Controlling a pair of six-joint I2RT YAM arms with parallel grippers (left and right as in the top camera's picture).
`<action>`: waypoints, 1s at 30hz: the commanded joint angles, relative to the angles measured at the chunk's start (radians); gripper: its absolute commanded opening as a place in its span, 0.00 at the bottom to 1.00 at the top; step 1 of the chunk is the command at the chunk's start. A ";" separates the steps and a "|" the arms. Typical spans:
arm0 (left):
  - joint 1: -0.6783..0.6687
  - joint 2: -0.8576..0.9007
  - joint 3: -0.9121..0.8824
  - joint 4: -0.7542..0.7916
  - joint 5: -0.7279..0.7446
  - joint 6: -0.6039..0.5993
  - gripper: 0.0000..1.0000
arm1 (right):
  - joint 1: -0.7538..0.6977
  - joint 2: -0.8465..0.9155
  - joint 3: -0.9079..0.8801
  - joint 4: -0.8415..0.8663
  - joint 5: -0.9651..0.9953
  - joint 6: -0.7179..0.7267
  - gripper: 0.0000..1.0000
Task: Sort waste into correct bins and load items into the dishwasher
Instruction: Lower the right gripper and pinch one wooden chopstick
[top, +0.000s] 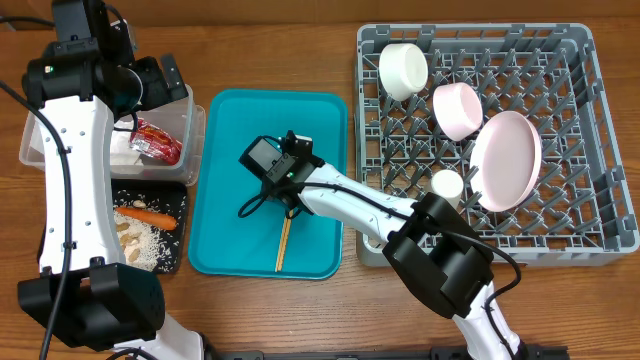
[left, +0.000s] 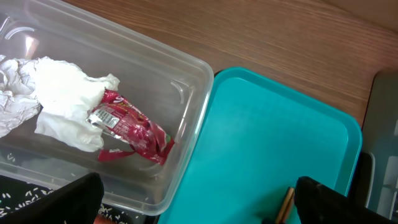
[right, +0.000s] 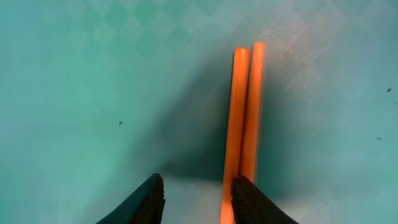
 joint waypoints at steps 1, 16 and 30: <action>-0.002 -0.021 0.020 0.003 -0.007 -0.007 1.00 | 0.005 -0.026 -0.043 0.009 -0.031 0.006 0.39; -0.002 -0.021 0.020 0.003 -0.007 -0.007 1.00 | 0.005 -0.026 -0.056 -0.023 -0.032 0.005 0.28; -0.002 -0.021 0.020 0.003 -0.007 -0.007 1.00 | 0.005 0.037 -0.051 -0.019 -0.032 0.005 0.06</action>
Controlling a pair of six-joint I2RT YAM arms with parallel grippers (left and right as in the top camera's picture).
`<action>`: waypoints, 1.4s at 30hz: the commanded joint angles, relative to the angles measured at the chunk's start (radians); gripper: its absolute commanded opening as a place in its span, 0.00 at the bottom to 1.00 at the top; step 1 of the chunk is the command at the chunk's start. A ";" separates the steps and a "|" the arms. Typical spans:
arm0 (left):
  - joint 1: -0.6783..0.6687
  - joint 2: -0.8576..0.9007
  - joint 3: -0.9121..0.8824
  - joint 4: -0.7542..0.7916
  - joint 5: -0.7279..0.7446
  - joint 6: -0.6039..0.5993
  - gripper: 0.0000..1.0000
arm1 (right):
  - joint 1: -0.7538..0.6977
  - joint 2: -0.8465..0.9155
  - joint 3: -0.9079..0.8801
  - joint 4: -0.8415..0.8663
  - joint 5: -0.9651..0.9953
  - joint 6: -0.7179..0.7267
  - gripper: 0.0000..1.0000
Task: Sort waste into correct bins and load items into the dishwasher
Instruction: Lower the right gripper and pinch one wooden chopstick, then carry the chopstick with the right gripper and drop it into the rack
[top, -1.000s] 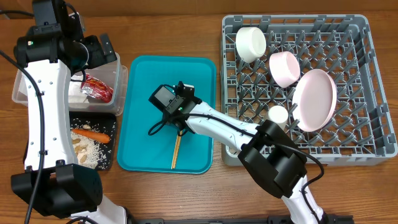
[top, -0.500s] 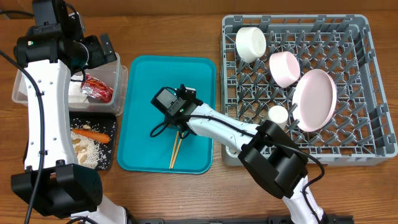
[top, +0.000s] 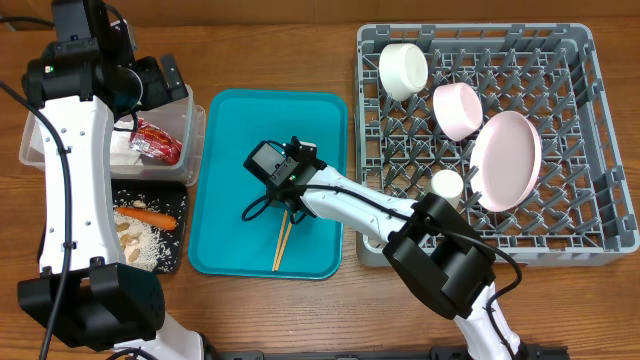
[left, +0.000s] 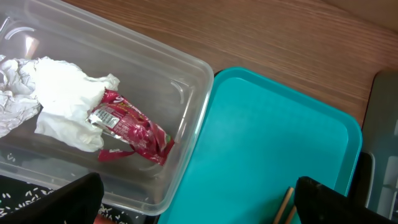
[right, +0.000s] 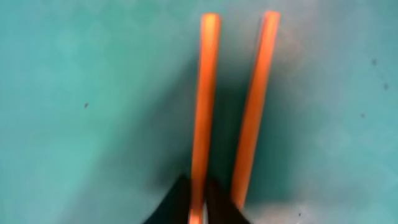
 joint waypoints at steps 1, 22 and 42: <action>-0.002 -0.021 0.020 0.003 -0.007 -0.007 1.00 | 0.005 0.044 -0.018 -0.001 -0.016 0.004 0.05; -0.002 -0.021 0.020 0.003 -0.007 -0.007 1.00 | -0.025 -0.144 0.251 -0.068 -0.015 -0.419 0.04; -0.002 -0.021 0.020 0.003 -0.007 -0.007 1.00 | -0.481 -0.298 0.215 -0.492 -0.016 -0.687 0.04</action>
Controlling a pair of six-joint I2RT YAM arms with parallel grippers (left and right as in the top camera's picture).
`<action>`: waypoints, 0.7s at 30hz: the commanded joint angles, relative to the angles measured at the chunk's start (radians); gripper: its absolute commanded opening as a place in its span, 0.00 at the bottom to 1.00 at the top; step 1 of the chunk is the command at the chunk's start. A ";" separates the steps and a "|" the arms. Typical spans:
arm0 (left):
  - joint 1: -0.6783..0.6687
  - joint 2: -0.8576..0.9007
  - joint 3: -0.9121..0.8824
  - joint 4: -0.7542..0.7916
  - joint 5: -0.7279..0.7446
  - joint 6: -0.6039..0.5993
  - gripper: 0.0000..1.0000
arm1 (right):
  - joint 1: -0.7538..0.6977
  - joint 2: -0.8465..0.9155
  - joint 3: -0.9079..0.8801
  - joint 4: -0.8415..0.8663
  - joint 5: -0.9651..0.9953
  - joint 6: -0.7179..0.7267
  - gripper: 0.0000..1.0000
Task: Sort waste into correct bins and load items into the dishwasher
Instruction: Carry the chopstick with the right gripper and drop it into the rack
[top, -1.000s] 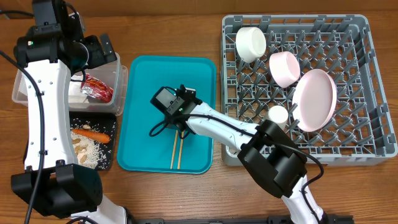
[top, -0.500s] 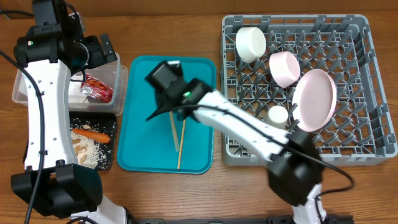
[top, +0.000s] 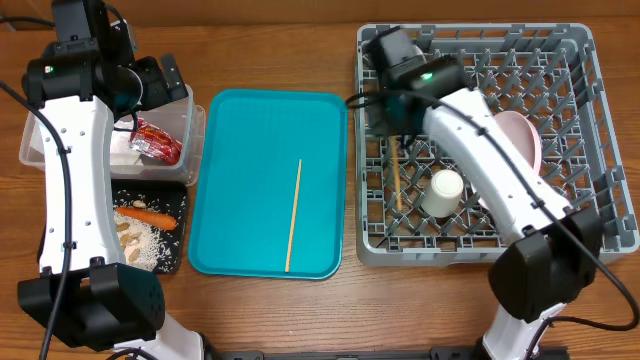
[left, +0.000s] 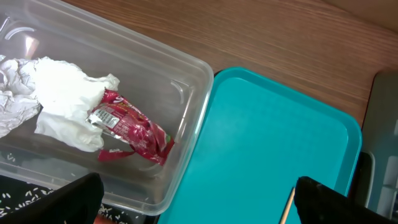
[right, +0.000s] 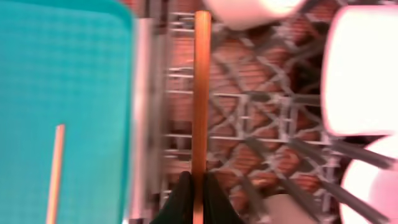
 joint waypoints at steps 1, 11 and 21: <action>-0.002 -0.021 0.019 0.003 -0.007 -0.007 1.00 | -0.037 -0.027 -0.022 0.000 -0.002 -0.037 0.04; -0.002 -0.021 0.019 0.003 -0.007 -0.007 1.00 | -0.061 -0.023 -0.115 0.058 -0.002 -0.089 0.04; -0.002 -0.021 0.019 0.003 -0.007 -0.007 1.00 | -0.067 -0.020 -0.119 0.067 -0.002 -0.089 0.08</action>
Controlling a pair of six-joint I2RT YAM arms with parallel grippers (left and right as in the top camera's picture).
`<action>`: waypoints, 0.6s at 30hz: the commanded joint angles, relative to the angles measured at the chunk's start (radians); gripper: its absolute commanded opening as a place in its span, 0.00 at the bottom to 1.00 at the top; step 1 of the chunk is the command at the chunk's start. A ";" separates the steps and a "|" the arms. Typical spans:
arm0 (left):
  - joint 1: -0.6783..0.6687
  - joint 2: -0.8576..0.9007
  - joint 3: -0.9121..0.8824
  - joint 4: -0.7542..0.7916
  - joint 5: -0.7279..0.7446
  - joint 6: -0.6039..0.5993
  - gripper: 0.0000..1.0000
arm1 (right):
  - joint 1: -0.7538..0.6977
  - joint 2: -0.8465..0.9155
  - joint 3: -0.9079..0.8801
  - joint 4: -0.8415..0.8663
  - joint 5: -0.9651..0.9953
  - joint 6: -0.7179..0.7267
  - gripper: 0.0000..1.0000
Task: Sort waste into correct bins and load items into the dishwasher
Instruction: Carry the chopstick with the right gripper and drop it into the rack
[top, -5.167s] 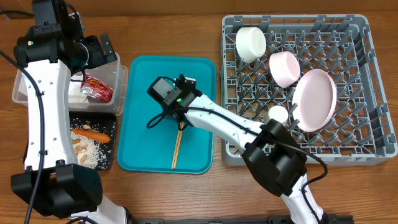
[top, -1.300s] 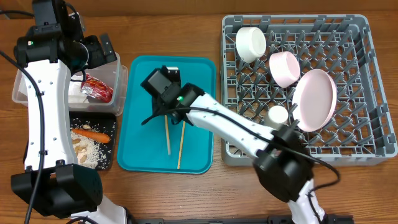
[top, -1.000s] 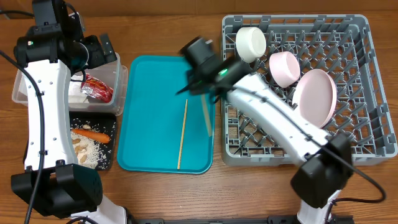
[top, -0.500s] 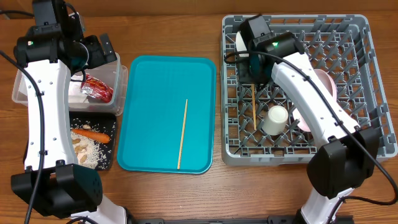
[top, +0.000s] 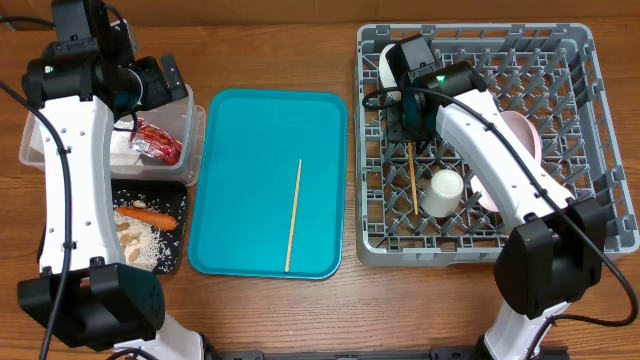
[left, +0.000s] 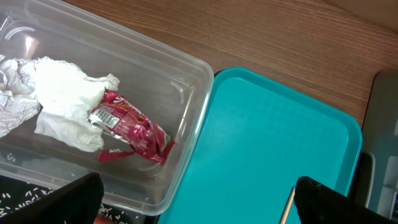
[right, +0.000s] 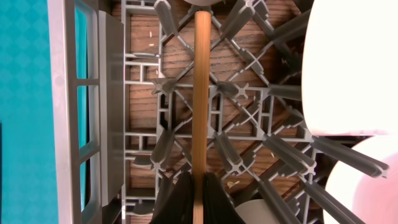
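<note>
My right gripper (right: 201, 199) is shut on a wooden chopstick (right: 201, 93), holding it over the left part of the grey dish rack (top: 595, 130); overhead the held chopstick (top: 413, 180) points toward the rack's front. A second chopstick (top: 294, 215) lies alone on the teal tray (top: 240, 130), its tip (left: 288, 205) showing in the left wrist view. My left gripper (left: 196, 202) hangs open above the clear trash bin (left: 186, 99), which holds a red wrapper (left: 130, 127) and white tissue (left: 62, 99).
The rack holds a white bowl (top: 400, 68), a pink bowl (top: 520, 135) behind my arm, and a white cup (top: 443, 190). A black food-waste tray (top: 150, 235) with a carrot and rice sits below the trash bin.
My right gripper, still shut on the chopstick, has moved a little to the right and deeper over the rack. The left arm and the tray chopstick have not moved.
My right gripper stood open over two chopsticks on the teal tray. Then it was shut on one of them, with the other beside it. Later it held that chopstick at the rack's left edge, one chopstick staying on the tray. Now it holds it further inside the rack.
</note>
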 joint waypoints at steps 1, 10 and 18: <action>-0.002 -0.021 0.019 0.003 -0.007 -0.007 1.00 | -0.004 -0.019 -0.003 0.005 -0.001 -0.024 0.13; -0.002 -0.021 0.019 0.003 -0.007 -0.007 1.00 | -0.004 -0.017 -0.003 0.006 -0.002 -0.016 0.32; -0.002 -0.021 0.019 0.003 -0.007 -0.007 1.00 | 0.039 -0.021 0.108 -0.027 -0.187 0.130 0.31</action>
